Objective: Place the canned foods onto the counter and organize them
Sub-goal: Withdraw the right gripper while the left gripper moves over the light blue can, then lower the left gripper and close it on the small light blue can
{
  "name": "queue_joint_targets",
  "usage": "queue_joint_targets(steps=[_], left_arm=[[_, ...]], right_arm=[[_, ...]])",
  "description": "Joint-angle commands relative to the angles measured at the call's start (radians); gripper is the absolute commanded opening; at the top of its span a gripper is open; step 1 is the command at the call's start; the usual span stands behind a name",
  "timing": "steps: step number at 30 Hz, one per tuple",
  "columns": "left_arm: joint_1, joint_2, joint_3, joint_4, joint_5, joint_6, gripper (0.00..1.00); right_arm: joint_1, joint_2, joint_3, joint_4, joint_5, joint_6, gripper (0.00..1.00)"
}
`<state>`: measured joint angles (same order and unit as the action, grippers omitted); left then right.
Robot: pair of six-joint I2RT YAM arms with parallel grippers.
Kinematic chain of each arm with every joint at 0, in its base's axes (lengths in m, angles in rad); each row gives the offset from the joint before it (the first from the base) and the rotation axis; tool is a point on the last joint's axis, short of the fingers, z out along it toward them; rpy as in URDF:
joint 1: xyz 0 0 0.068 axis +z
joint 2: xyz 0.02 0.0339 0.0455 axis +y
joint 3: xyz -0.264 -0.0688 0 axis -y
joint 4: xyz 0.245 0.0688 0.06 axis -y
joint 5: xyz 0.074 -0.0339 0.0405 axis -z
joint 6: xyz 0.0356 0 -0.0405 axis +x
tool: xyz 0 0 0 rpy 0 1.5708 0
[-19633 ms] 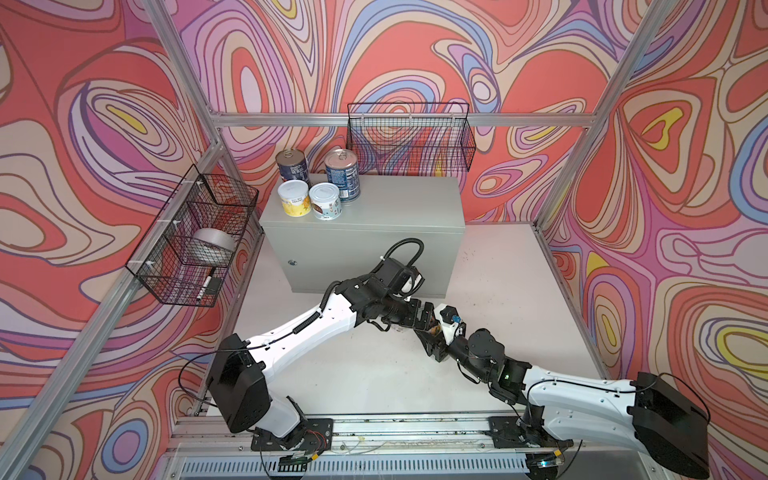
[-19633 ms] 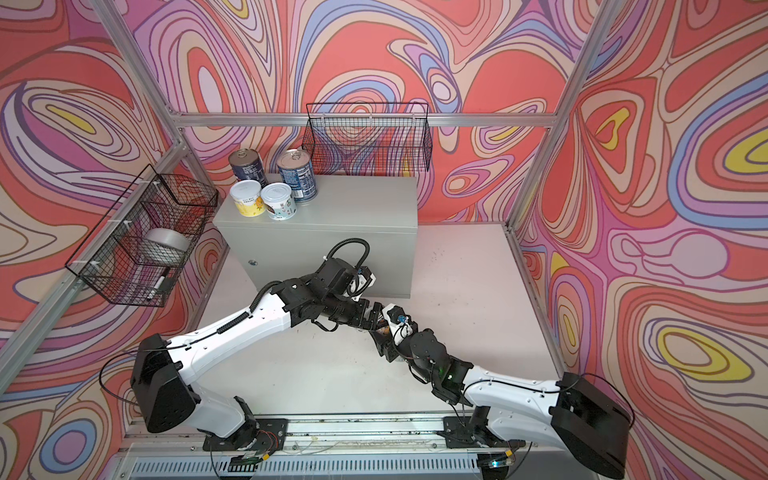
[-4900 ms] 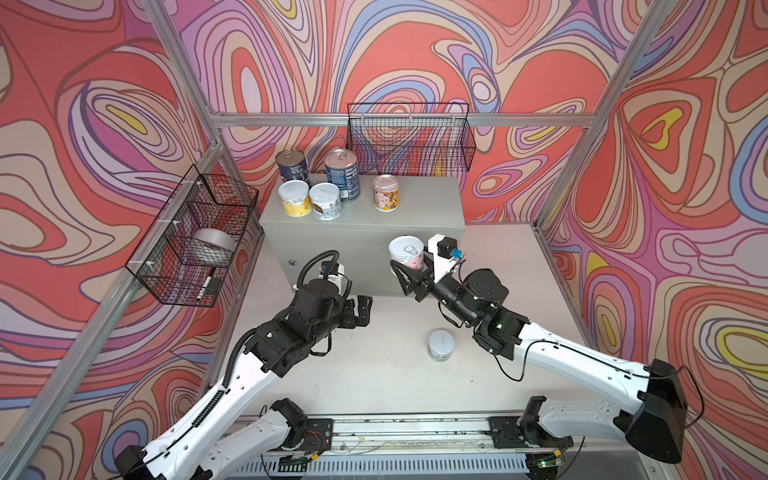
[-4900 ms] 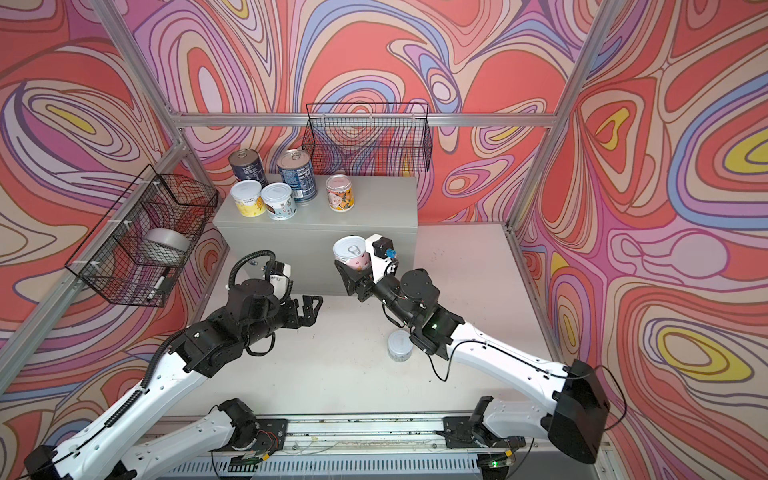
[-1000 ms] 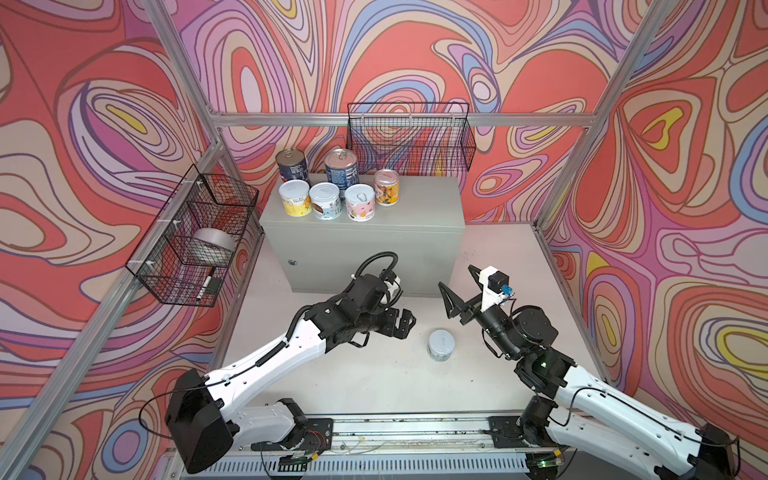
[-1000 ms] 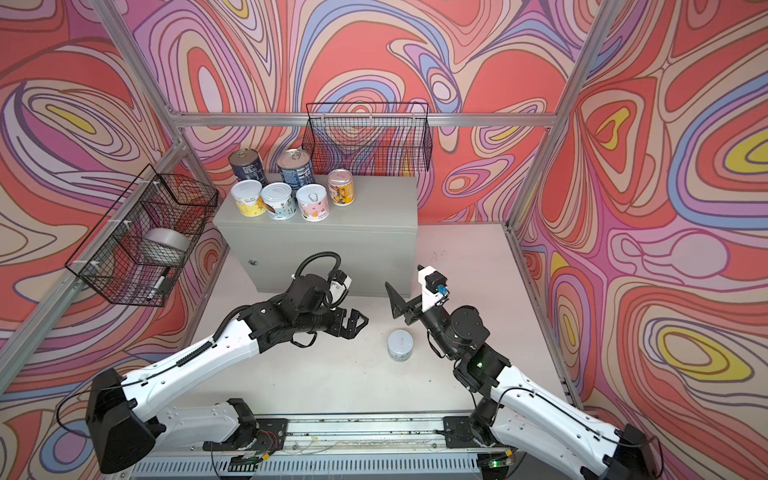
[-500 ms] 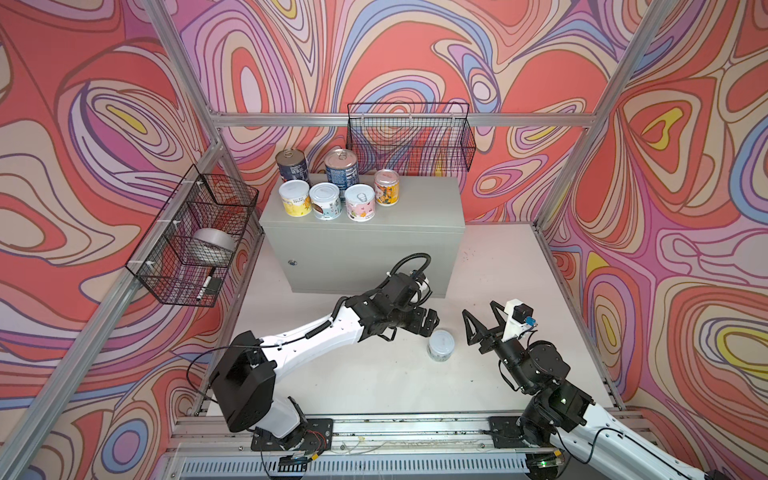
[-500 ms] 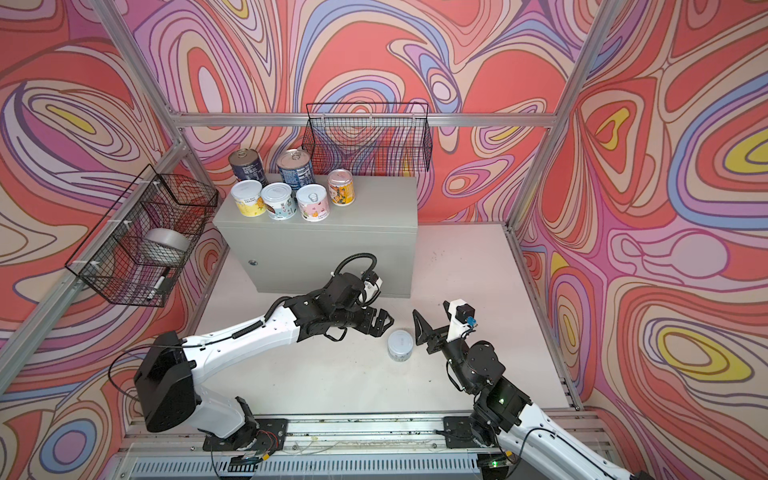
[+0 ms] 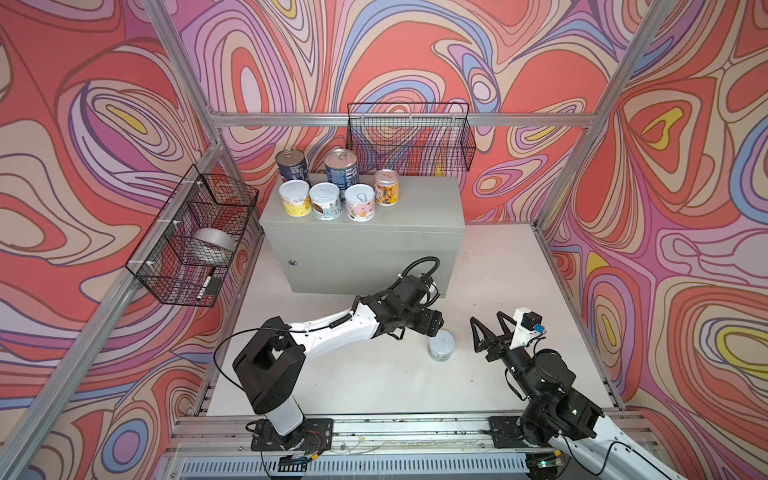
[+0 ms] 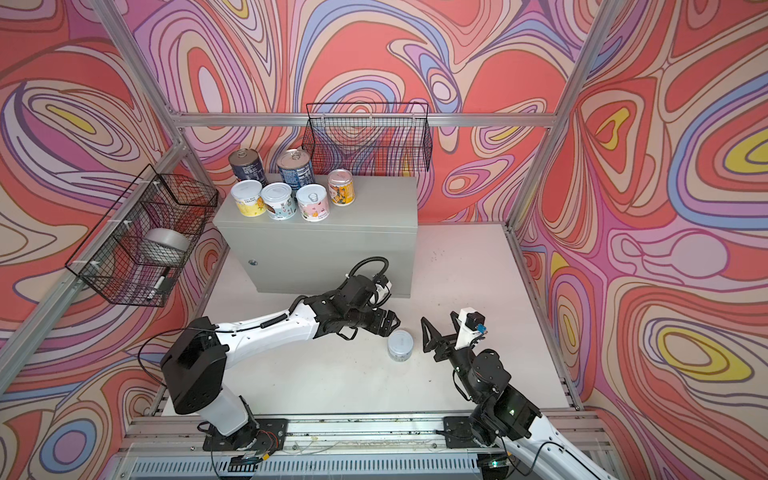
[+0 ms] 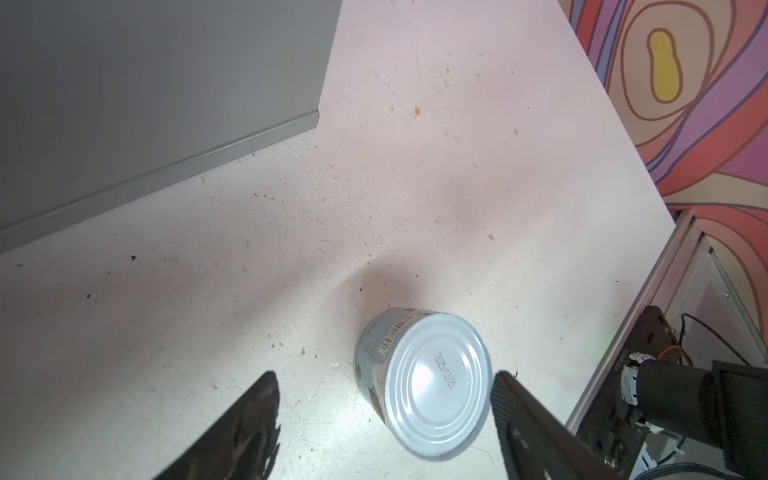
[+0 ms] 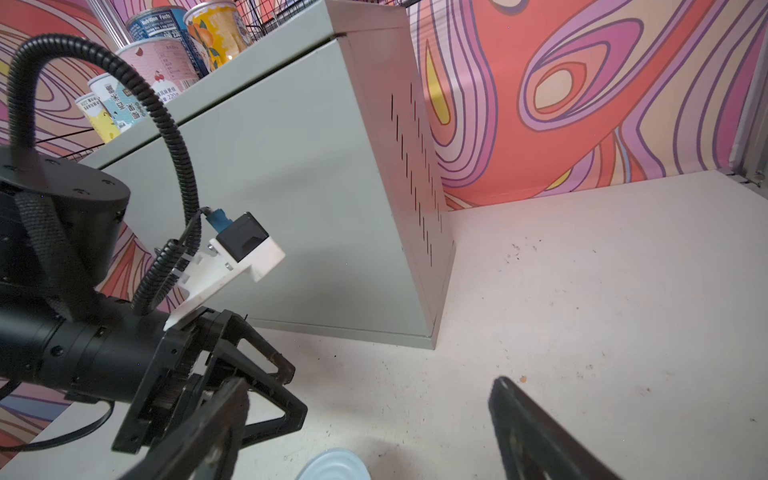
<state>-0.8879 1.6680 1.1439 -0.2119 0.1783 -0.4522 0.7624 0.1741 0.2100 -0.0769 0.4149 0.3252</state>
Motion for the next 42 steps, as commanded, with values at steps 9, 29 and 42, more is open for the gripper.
queue_joint_targets(steps=[9, 29, 42], left_arm=[[-0.058, 0.030, 0.026, 0.005, 0.018, 0.061, 0.82], [-0.126, 0.165, 0.099, -0.045, 0.053, 0.005, 0.87], [-0.155, 0.228, 0.160, -0.151, -0.021, 0.030, 0.93]], right_arm=[[0.000, -0.007, -0.004, -0.074, 0.028, 0.038, 0.93], [0.000, -0.023, 0.014, -0.133, 0.046, 0.047, 0.93], [0.000, -0.053, 0.015, -0.165, 0.047, 0.044, 0.93]])
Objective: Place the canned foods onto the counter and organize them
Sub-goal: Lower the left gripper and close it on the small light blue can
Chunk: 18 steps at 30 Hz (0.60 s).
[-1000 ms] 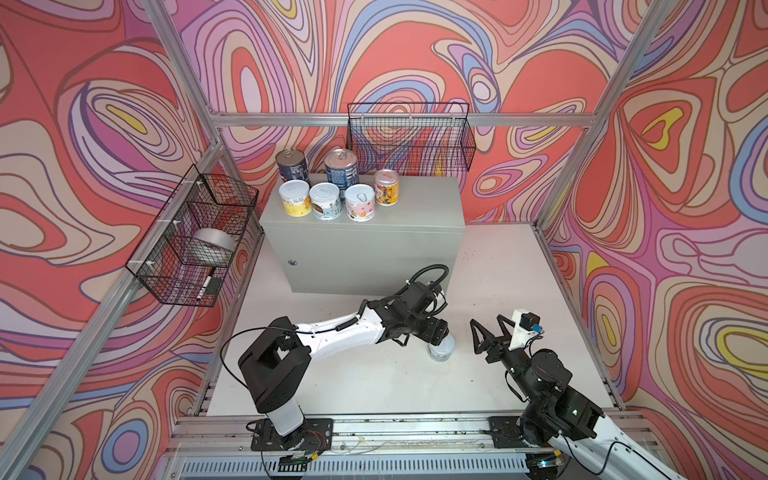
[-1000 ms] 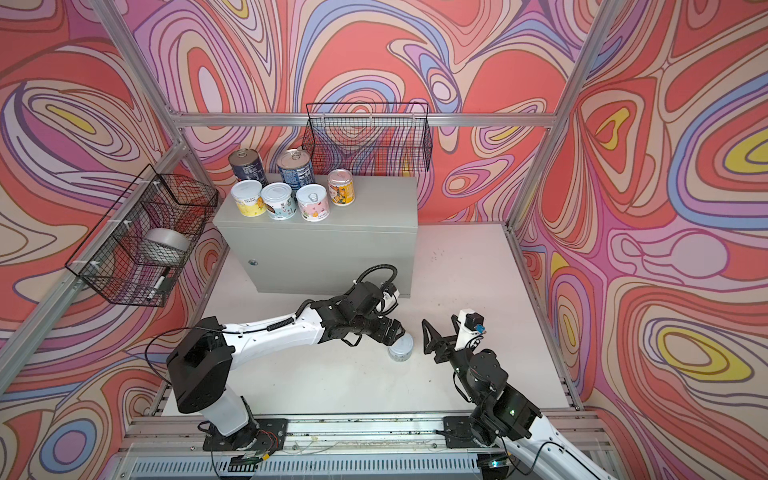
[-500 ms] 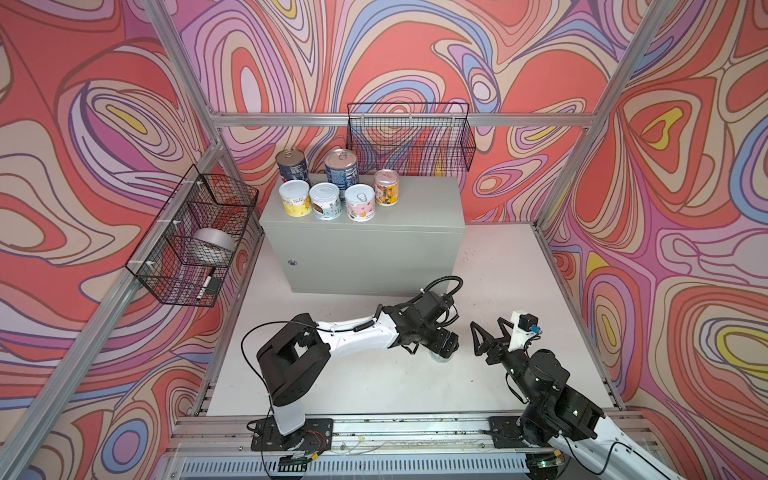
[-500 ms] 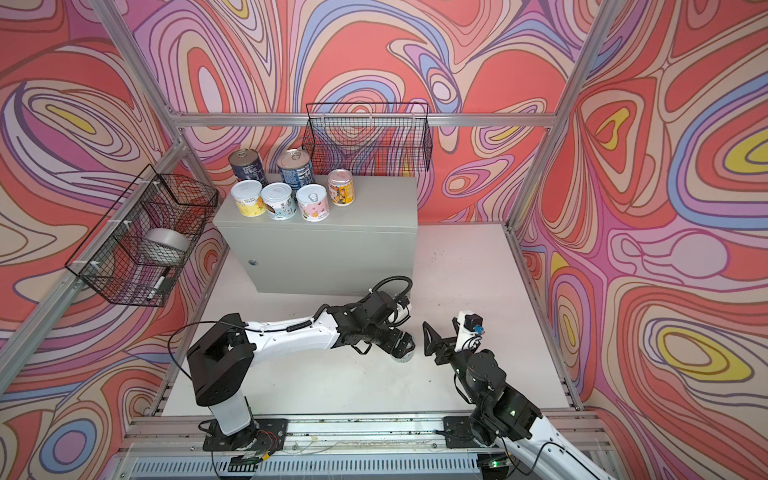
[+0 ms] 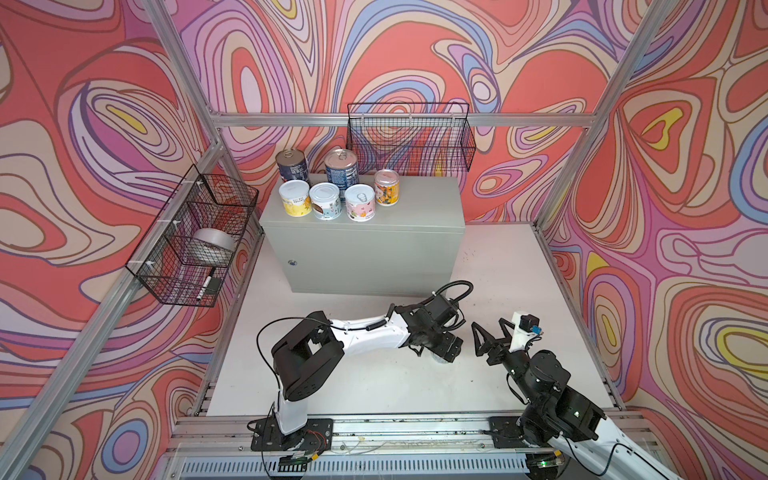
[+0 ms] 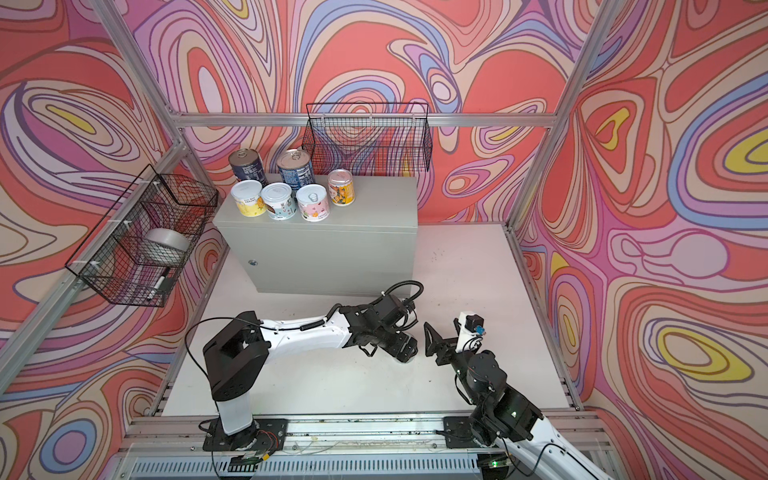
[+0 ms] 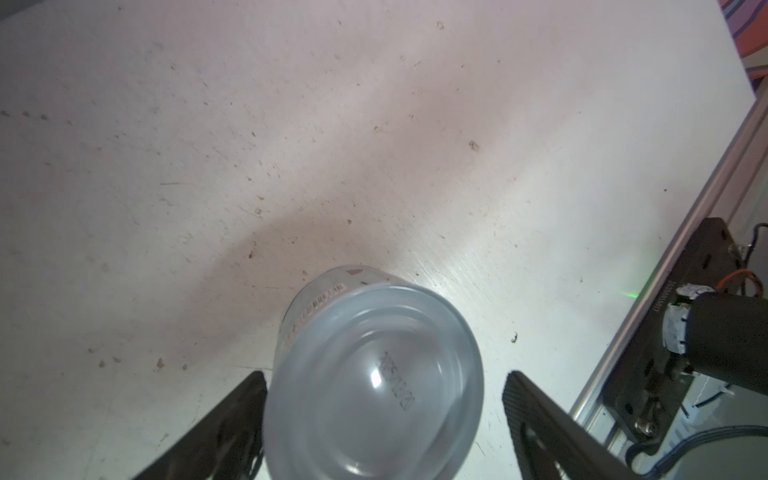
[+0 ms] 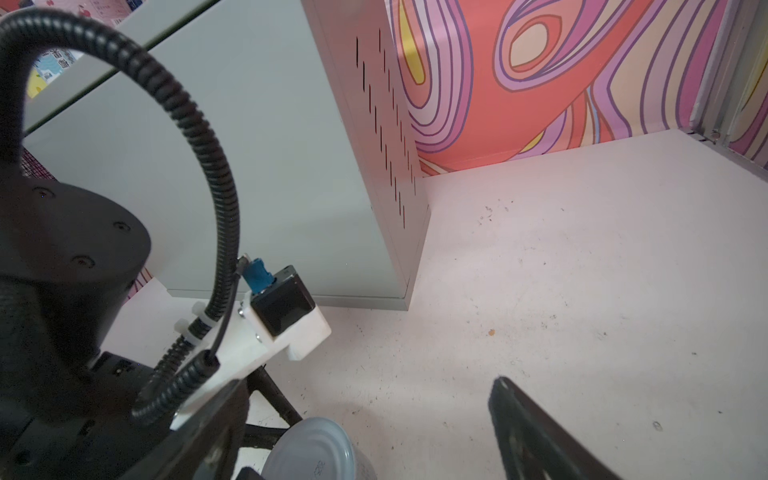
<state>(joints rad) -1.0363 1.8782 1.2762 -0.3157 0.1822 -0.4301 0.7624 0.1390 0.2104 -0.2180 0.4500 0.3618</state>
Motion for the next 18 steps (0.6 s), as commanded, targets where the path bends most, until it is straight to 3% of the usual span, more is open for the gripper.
queue_joint_targets(steps=[1, 16, 18], left_arm=[[-0.007, 0.021, 0.029, -0.046, -0.029, 0.008, 0.93], [-0.007, 0.094, 0.072, -0.097, -0.140, -0.014, 0.82], [-0.007, 0.096, 0.077, -0.095, -0.145, -0.013, 0.71]], right_arm=[[0.000, -0.021, 0.016, -0.028, 0.014, 0.008, 0.93], [-0.001, -0.013, 0.022, -0.052, 0.028, 0.012, 0.93], [-0.001, -0.015, 0.022, -0.052, 0.026, 0.011, 0.93]])
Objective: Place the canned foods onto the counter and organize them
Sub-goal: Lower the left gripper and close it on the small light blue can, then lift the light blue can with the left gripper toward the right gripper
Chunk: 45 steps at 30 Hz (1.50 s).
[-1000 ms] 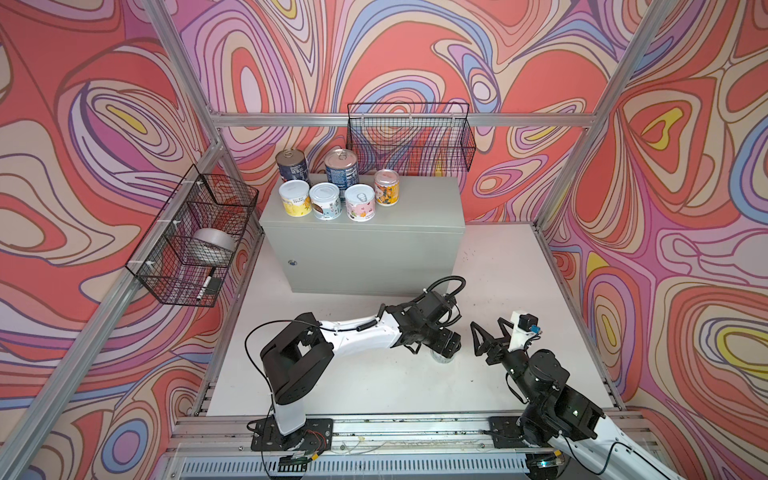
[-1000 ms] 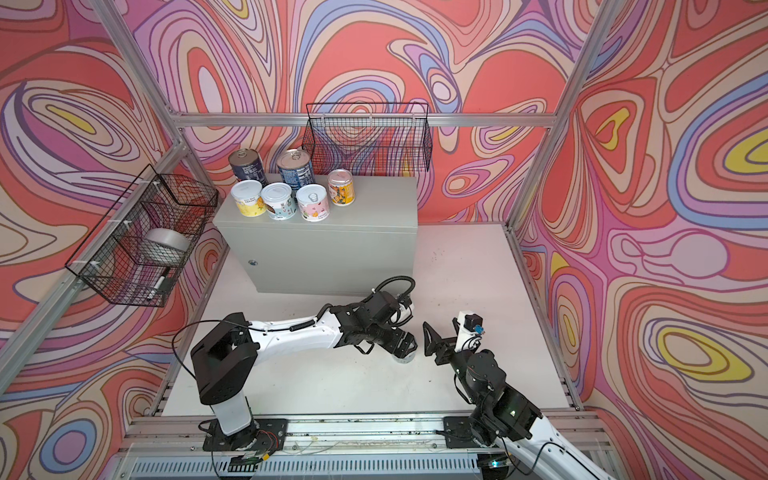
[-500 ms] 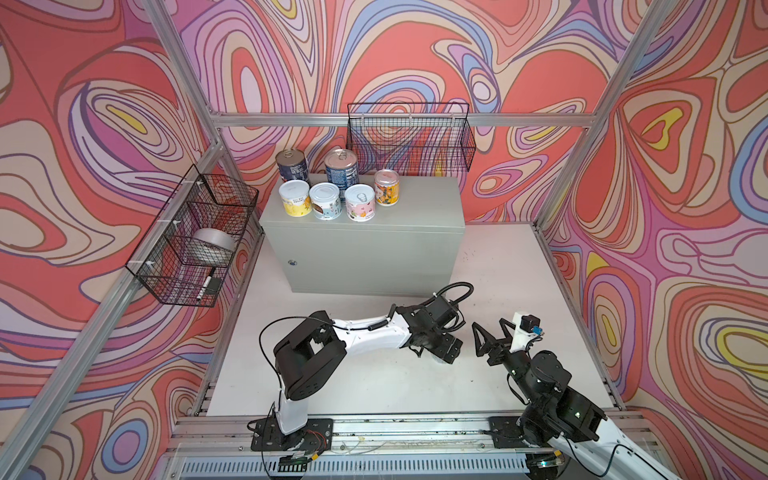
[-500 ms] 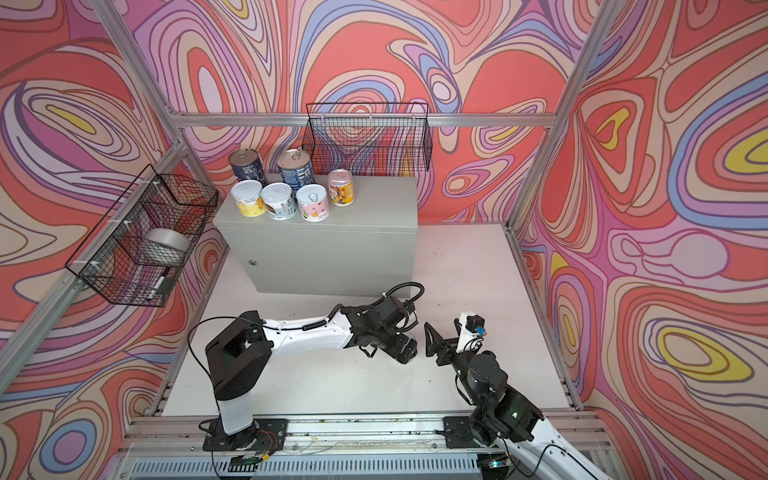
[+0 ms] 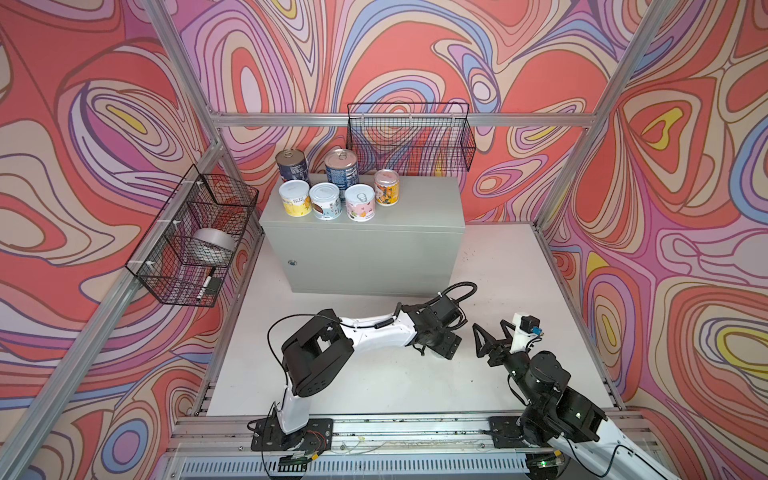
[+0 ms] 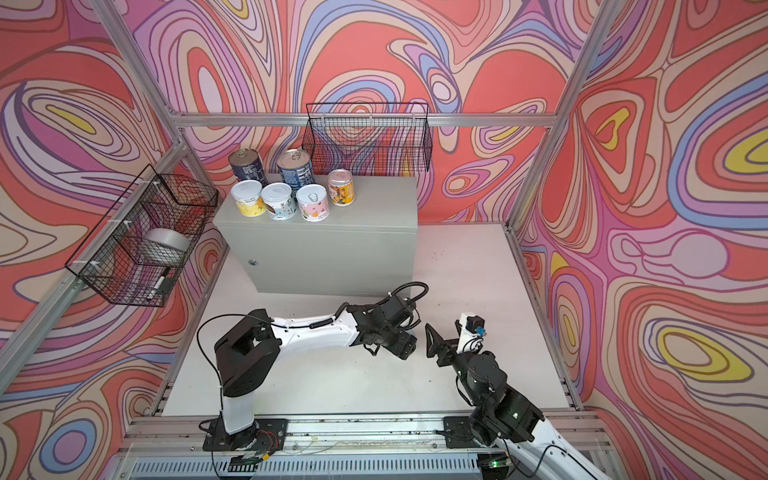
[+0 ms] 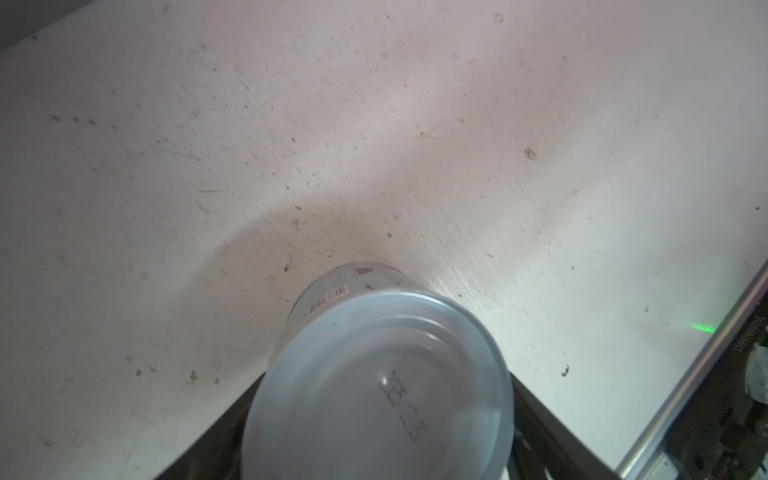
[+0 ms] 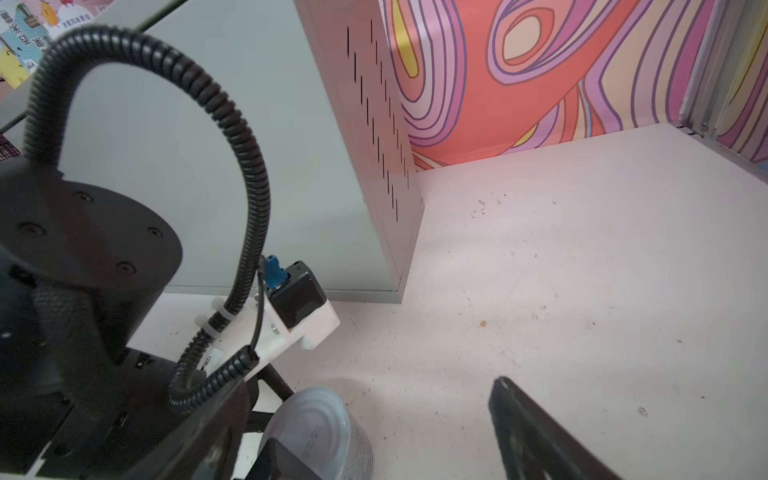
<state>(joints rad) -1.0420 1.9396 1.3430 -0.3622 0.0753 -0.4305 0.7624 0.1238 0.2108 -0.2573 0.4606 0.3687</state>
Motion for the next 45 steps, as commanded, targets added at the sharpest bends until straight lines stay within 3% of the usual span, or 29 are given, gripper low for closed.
queue_joint_targets(steps=[1, 8, 14, 23, 34, 38, 45], left_arm=[[-0.001, 0.031, 0.009, -0.045, -0.040, -0.014, 0.65], [-0.001, 0.017, 0.005, -0.029, -0.049, -0.002, 0.53], [0.012, -0.076, -0.019, -0.033, -0.044, -0.002, 0.46], [0.085, -0.205, -0.092, -0.038, -0.011, -0.035, 0.46], [0.168, -0.374, -0.192, -0.092, -0.094, -0.014, 0.45], [0.192, -0.422, -0.206, -0.128, -0.104, -0.010, 0.44], [0.239, -0.487, -0.197, -0.192, -0.074, 0.000, 0.44]], right_arm=[[0.000, 0.002, 0.021, -0.014, 0.016, 0.004, 0.93], [0.000, 0.050, 0.009, 0.020, -0.009, 0.007, 0.96], [0.000, 0.161, 0.021, 0.104, -0.145, -0.025, 0.97], [0.000, 0.441, 0.075, 0.336, -0.328, -0.097, 0.98], [0.000, 0.739, 0.196, 0.447, -0.499, -0.196, 0.99], [-0.001, 0.823, 0.186, 0.576, -0.518, -0.206, 0.98], [0.026, 1.015, 0.253, 0.637, -0.532, -0.252, 0.98]])
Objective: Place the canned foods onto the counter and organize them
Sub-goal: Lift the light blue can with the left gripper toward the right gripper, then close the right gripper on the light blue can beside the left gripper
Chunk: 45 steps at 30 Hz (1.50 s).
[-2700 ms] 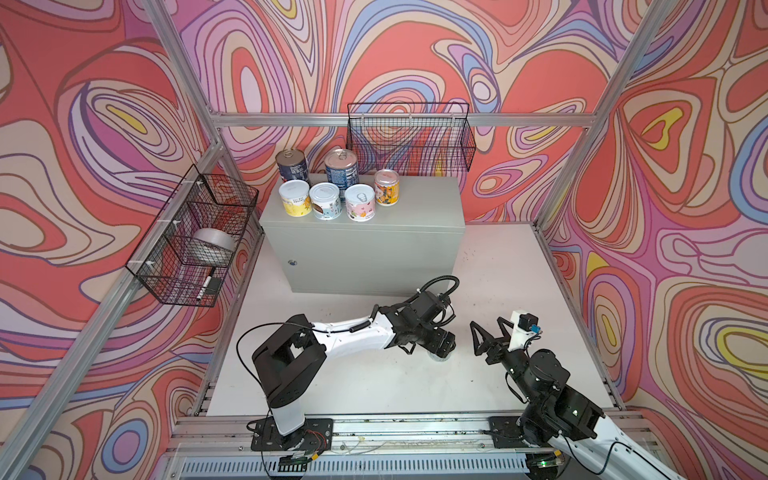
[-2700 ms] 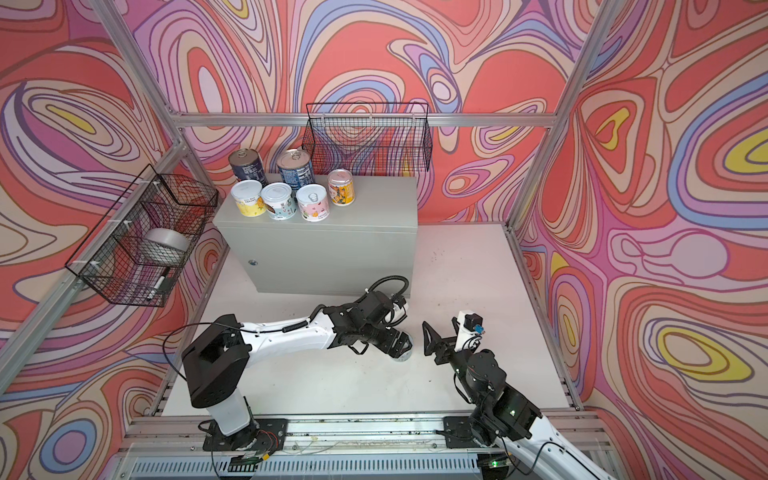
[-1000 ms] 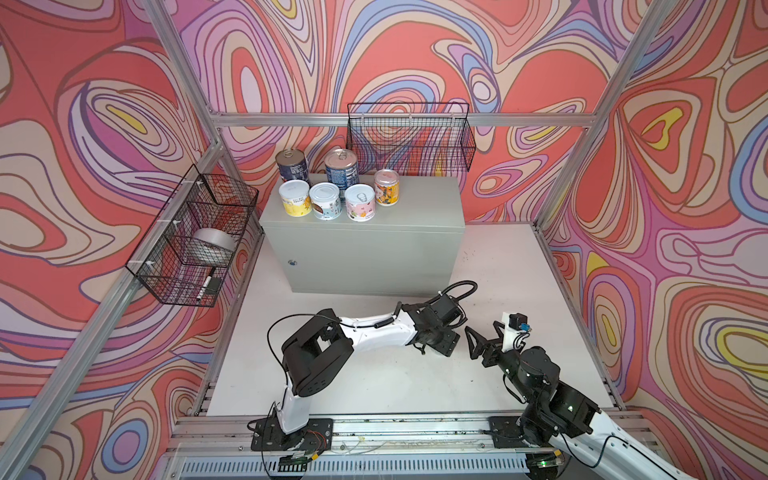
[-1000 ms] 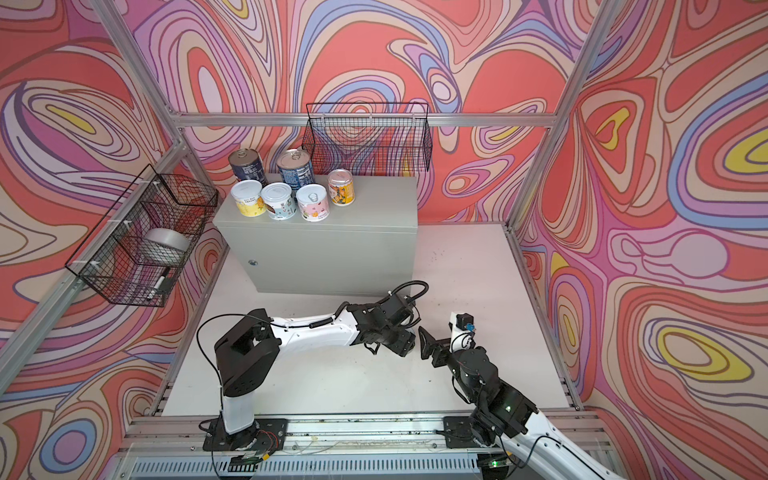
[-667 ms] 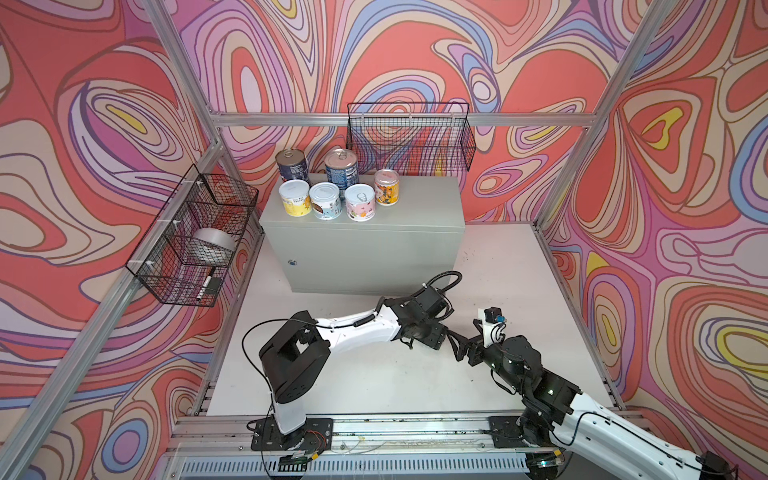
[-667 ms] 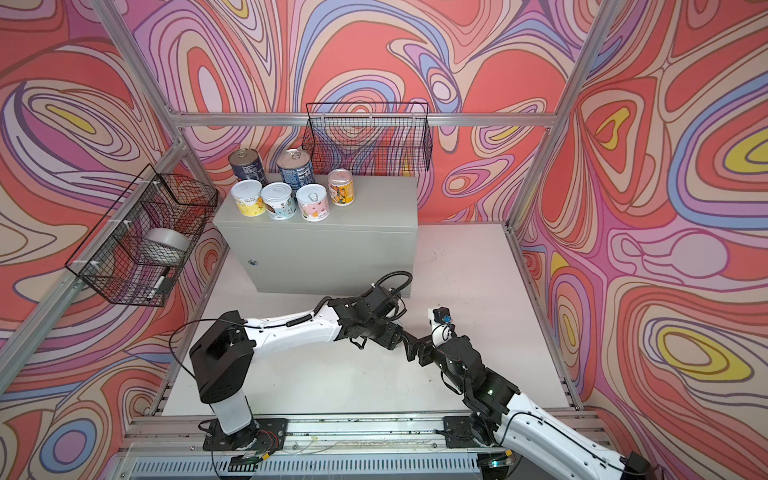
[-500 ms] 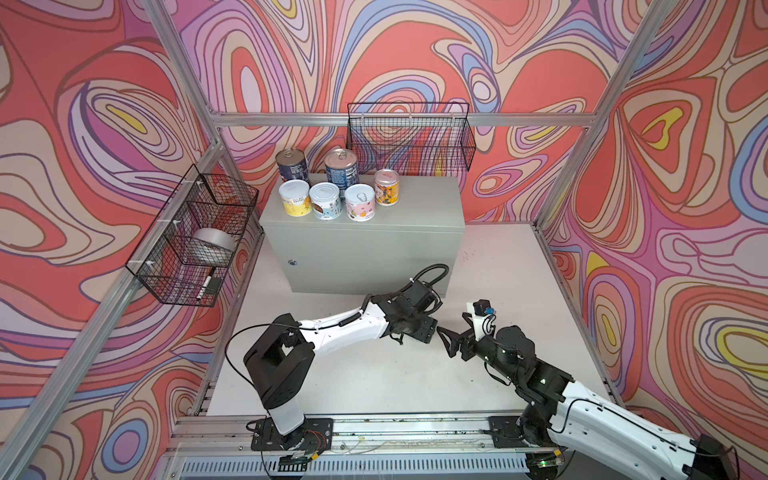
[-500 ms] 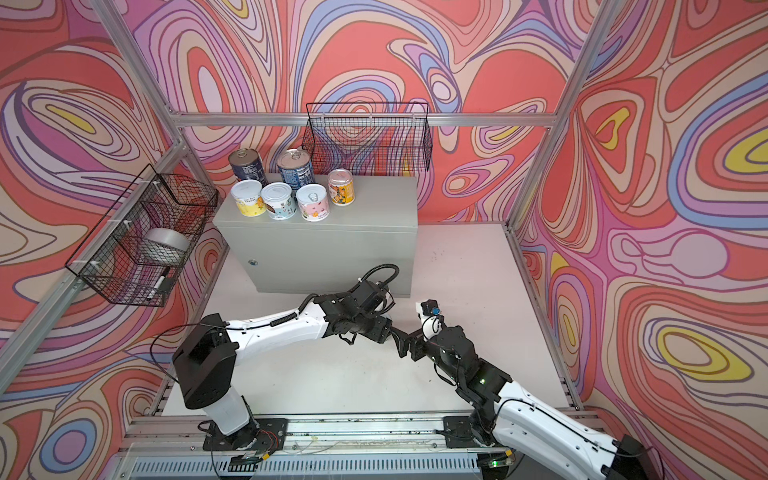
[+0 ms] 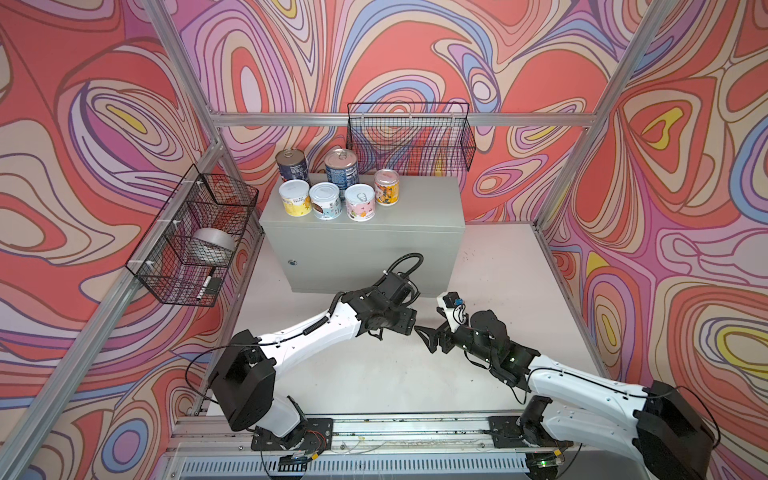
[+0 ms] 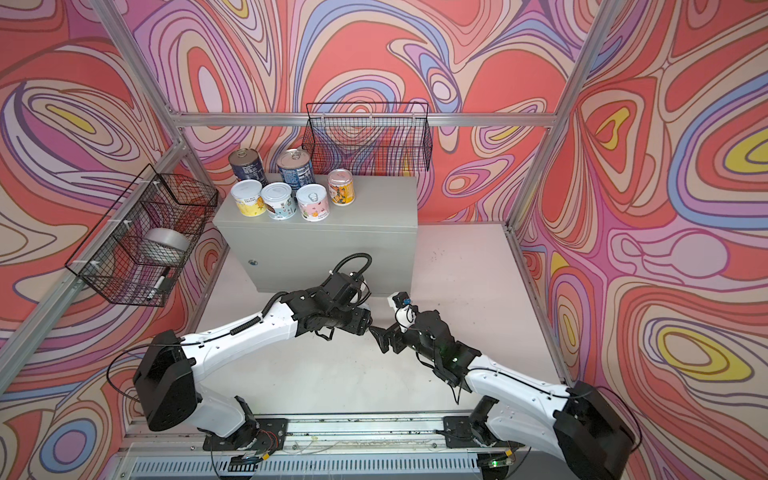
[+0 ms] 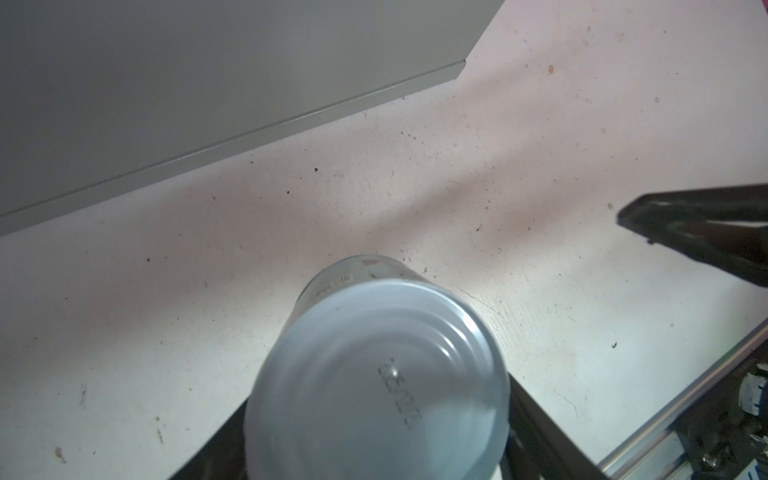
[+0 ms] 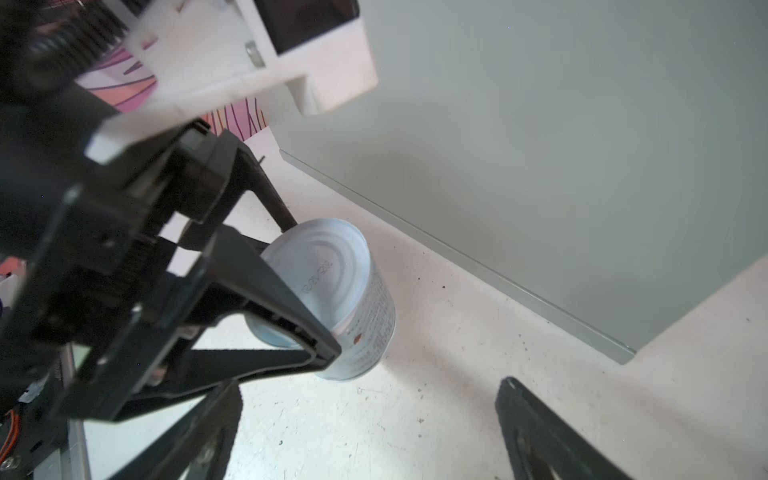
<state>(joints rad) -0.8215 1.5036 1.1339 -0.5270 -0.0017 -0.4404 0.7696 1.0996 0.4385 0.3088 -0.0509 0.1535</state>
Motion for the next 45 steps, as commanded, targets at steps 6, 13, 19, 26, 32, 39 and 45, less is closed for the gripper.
queue_joint_targets(steps=[6, 13, 19, 26, 32, 39, 45], left_arm=[[0.090, -0.102, 0.003, -0.038, 0.121, -0.013, 0.45], [0.119, -0.107, 0.050, -0.093, 0.219, 0.000, 0.45], [0.123, -0.119, 0.055, -0.093, 0.296, 0.003, 0.45], [0.125, -0.134, 0.045, -0.048, 0.397, -0.029, 0.44], [0.134, -0.131, 0.046, -0.030, 0.461, -0.051, 0.44], [0.188, -0.107, 0.024, 0.023, 0.613, -0.095, 0.43], [0.196, -0.100, 0.044, 0.001, 0.620, -0.078, 0.43]], right_arm=[[0.056, 0.116, 0.051, 0.138, -0.026, -0.063, 0.98], [0.081, 0.186, 0.048, 0.254, -0.019, -0.065, 0.98], [0.097, 0.257, 0.085, 0.306, -0.017, -0.096, 0.98], [0.108, 0.314, 0.118, 0.344, -0.025, -0.113, 0.98], [0.111, 0.324, 0.114, 0.370, -0.009, -0.116, 0.98], [0.112, 0.326, 0.111, 0.383, 0.014, -0.119, 0.97], [0.113, 0.312, 0.105, 0.362, 0.035, -0.136, 0.97]])
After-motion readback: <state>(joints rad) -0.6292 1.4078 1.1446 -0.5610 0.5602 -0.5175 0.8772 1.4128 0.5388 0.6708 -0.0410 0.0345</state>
